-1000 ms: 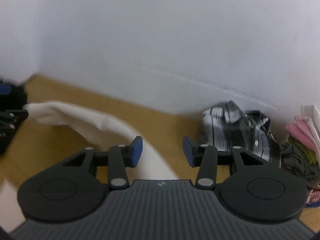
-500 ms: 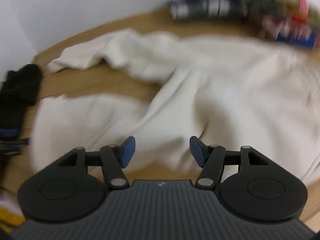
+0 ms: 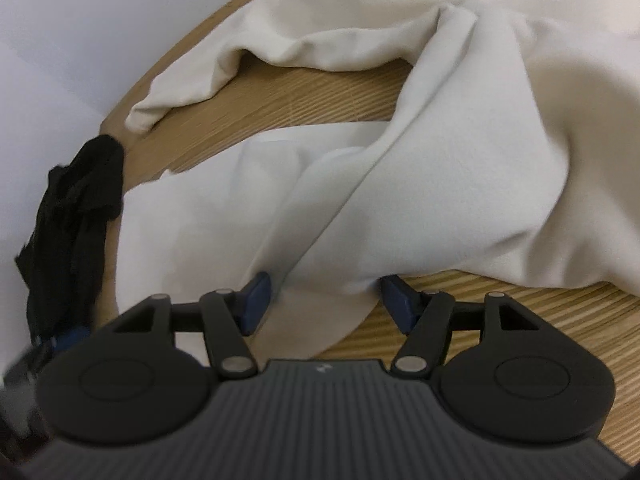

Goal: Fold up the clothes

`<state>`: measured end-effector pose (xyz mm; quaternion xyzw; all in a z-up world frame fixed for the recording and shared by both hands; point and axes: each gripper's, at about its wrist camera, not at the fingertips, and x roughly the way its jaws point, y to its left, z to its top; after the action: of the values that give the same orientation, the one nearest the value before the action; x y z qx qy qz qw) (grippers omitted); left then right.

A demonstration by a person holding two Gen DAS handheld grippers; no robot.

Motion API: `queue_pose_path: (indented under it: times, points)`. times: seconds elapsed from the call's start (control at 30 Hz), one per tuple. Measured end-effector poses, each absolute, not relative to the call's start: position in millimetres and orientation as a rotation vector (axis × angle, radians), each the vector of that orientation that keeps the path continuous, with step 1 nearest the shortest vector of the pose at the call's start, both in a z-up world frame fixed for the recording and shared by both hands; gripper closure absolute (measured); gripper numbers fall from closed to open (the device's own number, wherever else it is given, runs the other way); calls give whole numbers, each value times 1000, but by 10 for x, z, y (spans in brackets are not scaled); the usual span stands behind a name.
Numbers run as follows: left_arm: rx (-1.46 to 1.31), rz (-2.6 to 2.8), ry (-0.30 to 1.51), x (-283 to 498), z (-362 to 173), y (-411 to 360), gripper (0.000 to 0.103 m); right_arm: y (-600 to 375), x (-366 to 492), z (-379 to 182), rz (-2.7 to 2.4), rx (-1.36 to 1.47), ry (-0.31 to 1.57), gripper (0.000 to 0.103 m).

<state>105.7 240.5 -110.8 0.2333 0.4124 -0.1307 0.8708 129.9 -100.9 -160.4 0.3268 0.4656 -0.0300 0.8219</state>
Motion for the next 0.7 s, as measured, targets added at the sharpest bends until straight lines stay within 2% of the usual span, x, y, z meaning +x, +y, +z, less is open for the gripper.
queue_pose_path:
  times: [0.03,0.07,0.1,0.17,0.3,0.4,0.47,0.5,0.6,0.7]
  points:
    - [502,-278,858,1023,-1139,2377,25,-1007,1301,-1595,-59,703,978,39]
    - [517,-285,854,1000,-1176,2346,25,-1002,1294,-1563,-52,707,955,50]
    - [532,-294,850,977,-1219,2305,25,-1001,1264,-1502,-48,708,924,68]
    - [557,-300,837,962,-1314,2202,25,-1021,1250,-1374,-40,719,861,85]
    - [604,-323,769,1012,-1436,1968,22,-1117,1183,-1101,-18,737,733,89]
    - [636,-360,710,1073,-1461,1778,24,-1163,1187,-937,-8,713,683,89]
    - [660,-382,683,1139,-1487,1660,53,-1197,1190,-863,-6,695,659,89]
    - [669,-385,688,1188,-1490,1620,75,-1217,1172,-844,-10,685,649,89]
    - [550,-479,727,1303,-1245,1705,88,-1258,1102,-823,-19,667,615,90]
    - [359,-609,727,1200,-722,1882,89,-1330,916,-692,16,650,556,90]
